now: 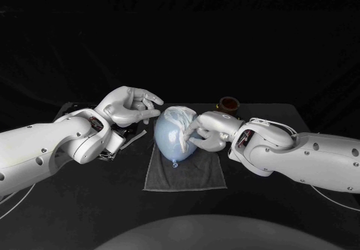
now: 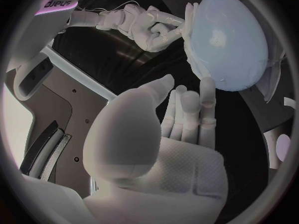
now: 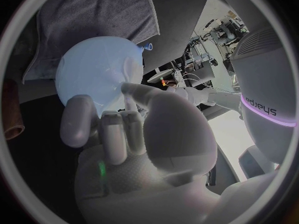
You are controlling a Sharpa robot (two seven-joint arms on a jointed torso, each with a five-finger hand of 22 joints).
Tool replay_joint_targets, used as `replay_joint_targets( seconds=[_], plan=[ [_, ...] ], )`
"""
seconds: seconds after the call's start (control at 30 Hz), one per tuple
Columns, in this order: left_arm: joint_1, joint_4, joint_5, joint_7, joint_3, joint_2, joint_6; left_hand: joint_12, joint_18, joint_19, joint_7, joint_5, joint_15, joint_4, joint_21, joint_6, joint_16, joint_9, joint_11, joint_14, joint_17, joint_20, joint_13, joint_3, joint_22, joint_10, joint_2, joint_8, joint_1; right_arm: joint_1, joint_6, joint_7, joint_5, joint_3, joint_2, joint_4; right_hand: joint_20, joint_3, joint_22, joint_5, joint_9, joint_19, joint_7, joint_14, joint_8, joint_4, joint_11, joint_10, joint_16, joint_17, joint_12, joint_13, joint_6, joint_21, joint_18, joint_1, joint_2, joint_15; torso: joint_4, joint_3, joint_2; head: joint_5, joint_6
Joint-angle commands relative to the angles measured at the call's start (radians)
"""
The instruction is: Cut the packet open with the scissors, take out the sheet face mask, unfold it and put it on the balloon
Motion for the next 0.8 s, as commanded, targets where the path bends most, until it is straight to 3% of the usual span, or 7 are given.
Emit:
replay_joint_targets(
  seconds=[0.03, 0.13, 0.17, 0.3, 0.4, 0.57, 0.8],
  plan=[
    [0.0, 0.023, 0.002, -0.032, 0.002, -0.005, 0.044, 0.057, 0.013, 0.02, 0.006, 0.0, 0.006, 0.024, 0.017, 0.037, 0.054, 0.051, 0.003, 0.078, 0.122, 0.007, 0.028, -0.021, 0.007, 0.02, 0.017, 0.104, -0.047, -0.002, -0.022, 0.003, 0.009, 0.001, 0.005, -0.003, 0.005, -0.007, 0.156, -0.007, 0.001, -0.005, 0.006, 0.11, -0.005, 0.0, 0.005, 0.104, 0.004, 0.263, 0.005, 0.263, -0.005, -0.003, 0.005, -0.012, -0.002, 0.001, -0.0008, 0.0003, 0.0, 0.003, 0.0],
    [0.0, 0.042, -0.082, -0.108, 0.001, -0.003, 0.075, 0.106, 0.001, 0.099, -0.031, 0.001, -0.018, 0.096, 0.068, 0.063, 0.091, 0.109, -0.027, 0.157, 0.249, -0.009, 0.051, -0.043, 0.086, 0.064, 0.042, 0.216, -0.125, -0.003, -0.027, 0.001, 0.012, 0.001, 0.009, -0.006, 0.005, -0.008, 0.156, -0.007, 0.001, -0.006, 0.006, 0.11, -0.005, 0.0, 0.005, 0.104, 0.004, 0.263, 0.005, 0.263, -0.005, -0.004, 0.005, -0.013, -0.002, 0.002, -0.0003, 0.001, -0.001, 0.004, 0.0],
    [0.0, 0.05, -0.126, -0.147, 0.001, 0.001, 0.09, 0.122, -0.008, 0.151, -0.051, -0.003, -0.037, 0.134, 0.101, 0.067, 0.107, 0.129, -0.048, 0.197, 0.312, -0.024, 0.058, -0.049, 0.139, 0.09, 0.051, 0.254, -0.152, -0.004, -0.028, 0.001, 0.013, 0.001, 0.011, -0.007, 0.005, -0.008, 0.156, -0.007, 0.001, -0.006, 0.006, 0.11, -0.005, 0.0, 0.005, 0.104, 0.004, 0.263, 0.005, 0.263, -0.005, -0.004, 0.005, -0.013, -0.002, 0.002, -0.0005, 0.0012, -0.001, 0.005, 0.0],
    [0.0, 0.063, -0.244, -0.255, -0.001, 0.022, 0.126, 0.134, -0.027, 0.232, -0.065, -0.002, -0.055, 0.243, 0.153, 0.064, 0.126, 0.145, -0.064, 0.253, 0.41, -0.045, 0.066, -0.084, 0.227, 0.131, 0.055, 0.284, -0.23, -0.005, -0.031, 0.0, 0.016, 0.001, 0.016, -0.012, 0.005, -0.008, 0.156, -0.008, 0.001, -0.006, 0.007, 0.11, -0.005, 0.001, 0.005, 0.104, 0.004, 0.263, 0.005, 0.263, -0.005, -0.004, 0.005, -0.014, -0.001, 0.002, -0.0023, 0.0019, -0.001, 0.009, 0.0],
    [0.0, 0.066, -0.301, -0.323, -0.004, 0.045, 0.132, 0.152, -0.036, 0.272, -0.07, -0.001, -0.062, 0.291, 0.18, 0.062, 0.135, 0.148, -0.068, 0.278, 0.46, -0.054, 0.104, -0.099, 0.275, 0.168, 0.06, 0.29, -0.241, -0.006, -0.034, 0.0, 0.02, 0.001, 0.019, -0.014, 0.005, -0.009, 0.156, -0.009, 0.002, -0.006, 0.008, 0.11, -0.004, 0.001, 0.006, 0.104, 0.004, 0.263, 0.005, 0.263, -0.004, -0.004, 0.005, -0.014, 0.0, 0.003, -0.0035, 0.002, 0.0, 0.01, 0.0],
    [0.0, 0.061, -0.339, -0.409, -0.008, 0.078, 0.108, 0.191, -0.047, 0.315, -0.071, -0.001, -0.066, 0.294, 0.211, 0.053, 0.147, 0.145, -0.071, 0.304, 0.523, -0.06, 0.185, -0.104, 0.332, 0.225, 0.059, 0.286, -0.215, -0.006, -0.035, 0.0, 0.024, 0.001, 0.022, -0.016, 0.006, -0.009, 0.156, -0.009, 0.002, -0.006, 0.008, 0.11, -0.004, 0.002, 0.006, 0.104, 0.004, 0.263, 0.005, 0.263, -0.003, -0.005, 0.005, -0.015, 0.001, 0.003, -0.004, 0.0019, 0.002, 0.008, 0.0],
    [0.0, 0.051, -0.347, -0.484, -0.014, 0.116, 0.067, 0.238, -0.057, 0.354, -0.075, -0.001, -0.07, 0.299, 0.24, 0.066, 0.157, 0.142, -0.075, 0.325, 0.572, -0.065, 0.281, -0.13, 0.384, 0.288, 0.056, 0.287, -0.237, -0.006, -0.036, 0.001, 0.026, 0.001, 0.025, -0.017, 0.006, -0.01, 0.155, -0.009, 0.002, -0.006, 0.008, 0.11, -0.004, 0.002, 0.007, 0.104, 0.004, 0.263, 0.005, 0.263, -0.003, -0.006, 0.005, -0.015, 0.001, 0.004, -0.003, 0.0017, 0.001, 0.007, 0.0]
  ],
)
